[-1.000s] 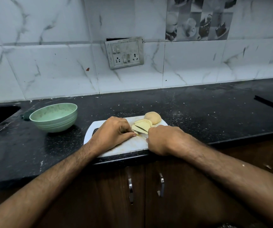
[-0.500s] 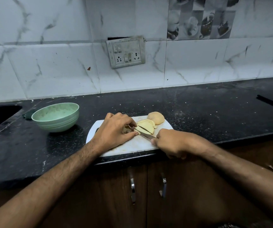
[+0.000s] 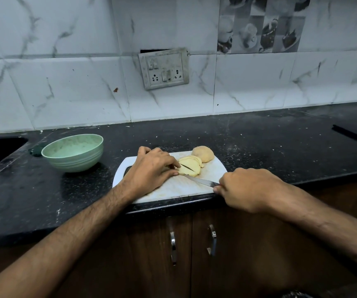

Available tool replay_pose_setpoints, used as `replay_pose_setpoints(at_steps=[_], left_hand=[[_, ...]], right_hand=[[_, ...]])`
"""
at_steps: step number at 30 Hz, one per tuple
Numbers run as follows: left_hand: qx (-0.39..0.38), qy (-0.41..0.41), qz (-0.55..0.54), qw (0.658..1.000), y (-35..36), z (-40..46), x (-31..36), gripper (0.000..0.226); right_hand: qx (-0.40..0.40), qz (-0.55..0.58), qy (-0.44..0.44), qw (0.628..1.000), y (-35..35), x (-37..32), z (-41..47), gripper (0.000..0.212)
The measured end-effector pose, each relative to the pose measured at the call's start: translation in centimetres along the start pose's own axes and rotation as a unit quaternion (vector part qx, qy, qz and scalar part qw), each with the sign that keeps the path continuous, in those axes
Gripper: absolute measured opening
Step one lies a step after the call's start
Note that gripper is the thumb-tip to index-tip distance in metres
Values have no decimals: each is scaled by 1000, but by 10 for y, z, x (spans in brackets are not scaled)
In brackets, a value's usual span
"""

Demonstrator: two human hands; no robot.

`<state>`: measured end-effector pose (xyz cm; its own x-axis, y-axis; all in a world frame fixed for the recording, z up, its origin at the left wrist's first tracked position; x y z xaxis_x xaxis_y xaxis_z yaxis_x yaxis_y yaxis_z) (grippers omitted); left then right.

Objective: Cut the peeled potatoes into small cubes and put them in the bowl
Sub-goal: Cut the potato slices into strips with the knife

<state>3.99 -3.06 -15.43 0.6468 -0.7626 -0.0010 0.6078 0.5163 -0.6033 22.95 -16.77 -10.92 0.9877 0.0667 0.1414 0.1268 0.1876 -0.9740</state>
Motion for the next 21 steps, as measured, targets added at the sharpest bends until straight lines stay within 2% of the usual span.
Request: replay_pose_setpoints(at_steps=[7, 13, 17, 21], left_hand=[[-12, 2, -24, 1000, -6, 3, 3, 21], [-6, -13, -67, 998, -16, -4, 1, 17], [-9, -33, -99, 995, -14, -13, -1, 10], [-1, -33, -146, 989, -13, -17, -7, 13]], right_hand=[[17, 15, 9, 1000, 6, -1, 1, 40], [4, 72, 33, 997, 14, 4, 6, 35], [31, 78, 28, 996, 9, 0, 5, 35], [30, 65, 13, 997, 5, -7, 2, 35]])
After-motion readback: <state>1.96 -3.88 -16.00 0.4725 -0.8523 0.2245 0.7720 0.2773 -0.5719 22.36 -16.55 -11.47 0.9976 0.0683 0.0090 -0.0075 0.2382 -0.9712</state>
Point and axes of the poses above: each hand's wrist, its own z-axis towards the middle knuckle, its own y-axis out of the palm, x = y × z, the point moved 4 cm from there along z, towards the middle knuckle, and after that the axes turned 15 degrees about x, right-handed, at the moved point
